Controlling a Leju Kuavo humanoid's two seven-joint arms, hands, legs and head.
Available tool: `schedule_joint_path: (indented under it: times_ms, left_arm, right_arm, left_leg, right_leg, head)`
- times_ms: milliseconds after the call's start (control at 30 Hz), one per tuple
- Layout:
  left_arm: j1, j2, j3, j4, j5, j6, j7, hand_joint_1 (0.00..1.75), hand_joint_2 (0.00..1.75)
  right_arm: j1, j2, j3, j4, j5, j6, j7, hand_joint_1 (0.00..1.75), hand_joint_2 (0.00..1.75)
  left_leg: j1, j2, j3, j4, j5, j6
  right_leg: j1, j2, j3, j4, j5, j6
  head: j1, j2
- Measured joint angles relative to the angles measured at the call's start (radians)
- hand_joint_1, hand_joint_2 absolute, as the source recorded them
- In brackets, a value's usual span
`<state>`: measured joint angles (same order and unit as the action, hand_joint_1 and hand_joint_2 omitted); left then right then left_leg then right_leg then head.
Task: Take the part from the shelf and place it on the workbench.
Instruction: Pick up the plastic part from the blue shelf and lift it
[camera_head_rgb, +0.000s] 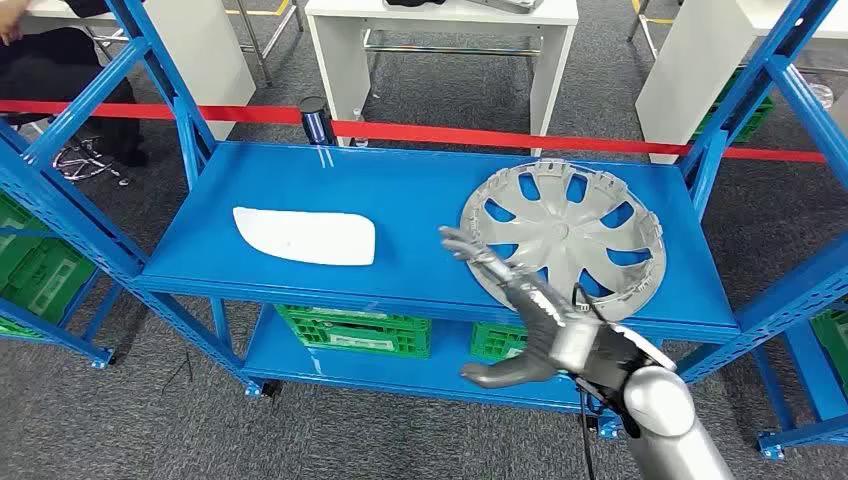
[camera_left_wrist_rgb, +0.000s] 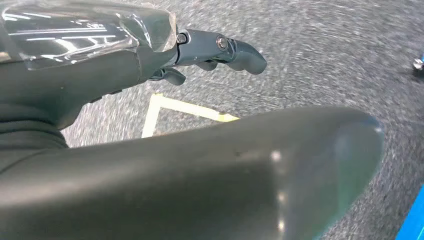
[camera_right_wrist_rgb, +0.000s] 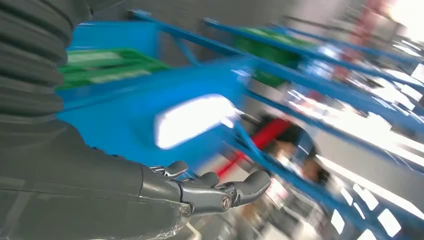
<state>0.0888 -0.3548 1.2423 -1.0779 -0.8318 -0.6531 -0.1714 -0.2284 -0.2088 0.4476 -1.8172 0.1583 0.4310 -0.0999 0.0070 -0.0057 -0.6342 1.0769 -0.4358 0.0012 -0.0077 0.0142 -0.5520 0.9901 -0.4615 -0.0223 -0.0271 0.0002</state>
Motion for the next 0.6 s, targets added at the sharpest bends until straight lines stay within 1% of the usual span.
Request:
schedule_joint_path:
  times_ms: [67, 100, 167, 233, 267, 300, 367, 400, 433, 467, 500, 533, 567, 600]
  left_arm:
    - [-0.007, 0.011, -0.002, 0.017, -0.021, 0.007, -0.022, 0.0, 0.0]
    - [-0.013, 0.022, -0.003, 0.035, -0.038, 0.014, -0.042, 0.0, 0.0]
    - [-0.022, 0.044, -0.007, 0.078, -0.067, 0.037, -0.074, 0.0, 0.0]
    - [-0.029, 0.063, -0.006, 0.12, -0.088, 0.06, -0.093, 0.0, 0.0]
    - [-0.034, 0.069, -0.005, 0.136, -0.095, 0.066, -0.098, 0.0, 0.0]
    - [-0.038, 0.072, -0.001, 0.148, -0.102, 0.067, -0.1, 0.0, 0.0]
    - [-0.047, 0.075, 0.007, 0.16, -0.118, 0.063, -0.099, 0.0, 0.0]
    - [-0.05, 0.075, 0.012, 0.164, -0.127, 0.061, -0.098, 0.0, 0.0]
    - [-0.052, 0.076, 0.015, 0.17, -0.138, 0.058, -0.098, 0.0, 0.0]
    - [-0.055, 0.077, 0.019, 0.176, -0.147, 0.058, -0.098, 0.0, 0.0]
    - [-0.057, 0.079, 0.022, 0.184, -0.156, 0.058, -0.1, 0.0, 0.0]
    - [-0.059, 0.081, 0.025, 0.192, -0.164, 0.06, -0.102, 0.0, 0.0]
    - [-0.061, 0.085, 0.028, 0.199, -0.171, 0.063, -0.106, 0.0, 0.0]
    - [-0.064, 0.089, 0.031, 0.206, -0.178, 0.065, -0.112, 0.0, 0.0]
  right_arm:
    - [-0.02, -0.006, 0.026, 0.014, 0.011, 0.015, 0.009, 0.0, 1.75]
    - [-0.037, -0.012, 0.052, 0.03, 0.023, 0.028, 0.018, 0.0, 1.75]
    - [-0.069, -0.022, 0.102, 0.062, 0.058, 0.038, 0.029, 0.0, 1.75]
    - [-0.106, -0.028, 0.152, 0.097, 0.124, 0.026, 0.039, 0.0, 1.75]
    - [-0.13, -0.031, 0.175, 0.114, 0.162, 0.014, 0.046, 0.0, 1.75]
    - [-0.153, -0.034, 0.198, 0.133, 0.199, 0.002, 0.053, 0.0, 1.75]
    - [-0.191, -0.036, 0.242, 0.179, 0.261, -0.011, 0.075, 0.0, 1.75]
    - [-0.205, -0.036, 0.263, 0.206, 0.287, -0.012, 0.087, 0.0, 1.75]
    - [-0.217, -0.034, 0.28, 0.234, 0.31, -0.013, 0.098, 0.0, 1.75]
    - [-0.227, -0.032, 0.295, 0.261, 0.333, -0.015, 0.105, 0.0, 1.75]
    - [-0.238, -0.029, 0.307, 0.286, 0.356, -0.018, 0.111, 0.0, 1.75]
    - [-0.248, -0.026, 0.317, 0.309, 0.379, -0.023, 0.115, 0.0, 1.75]
    - [-0.259, -0.022, 0.325, 0.333, 0.405, -0.031, 0.122, 0.0, 1.75]
    - [-0.268, -0.016, 0.332, 0.354, 0.431, -0.04, 0.129, 0.0, 1.75]
  left_leg:
    - [-0.004, 0.002, 0.021, -0.041, 0.003, 0.009]
    - [-0.008, 0.003, 0.037, -0.075, 0.011, 0.015]
    - [-0.014, 0.003, 0.044, -0.088, 0.01, 0.021]
    - [-0.009, 0.005, 0.052, -0.102, 0.017, 0.026]
    - [-0.007, 0.005, 0.056, -0.11, 0.021, 0.029]
    - [-0.004, 0.006, 0.06, -0.117, 0.024, 0.031]
    - [-0.005, 0.006, 0.061, -0.118, 0.024, 0.034]
    - [-0.004, 0.005, 0.061, -0.118, 0.023, 0.034]
    - [-0.004, 0.004, 0.062, -0.117, 0.022, 0.033]
    - [-0.004, 0.002, 0.063, -0.116, 0.021, 0.032]
    - [-0.003, 0.0, 0.063, -0.114, 0.019, 0.029]
    - [-0.003, -0.001, 0.063, -0.108, 0.016, 0.024]
    - [-0.004, -0.002, 0.061, -0.102, 0.01, 0.018]
    - [-0.005, -0.002, 0.059, -0.095, 0.006, 0.012]
  right_leg:
    - [0.001, 0.0, -0.001, -0.002, 0.0, 0.002]
    - [0.001, 0.0, -0.001, -0.003, -0.001, 0.005]
    - [0.001, -0.001, -0.003, -0.005, -0.001, 0.014]
    - [0.001, -0.004, -0.008, 0.002, -0.006, 0.021]
    - [0.002, -0.004, -0.021, 0.025, -0.017, 0.023]
    - [0.001, -0.005, -0.044, 0.07, -0.037, 0.022]
    - [-0.001, -0.006, -0.115, 0.209, -0.088, 0.02]
    - [-0.002, -0.006, -0.148, 0.269, -0.105, 0.024]
    - [-0.004, -0.006, -0.166, 0.297, -0.107, 0.03]
    - [-0.007, -0.007, -0.163, 0.28, -0.091, 0.04]
    - [-0.011, -0.008, -0.139, 0.222, -0.062, 0.052]
    - [-0.014, -0.011, -0.104, 0.143, -0.029, 0.061]
    - [-0.015, -0.012, -0.071, 0.075, -0.004, 0.062]
    - [-0.015, -0.013, -0.05, 0.031, 0.012, 0.057]
  head:
    - [0.001, 0.0]
    - [0.001, 0.0]
    - [0.0, 0.0]
    - [0.0, 0.0]
    - [0.0, 0.0]
    - [0.001, 0.0]
    - [0.002, 0.0]
    - [0.002, 0.0]
    - [0.002, 0.0]
    - [0.002, 0.0]
    - [0.002, 0.0]
    - [0.002, 0.0]
    - [0.002, 0.0]
    - [0.002, 0.0]
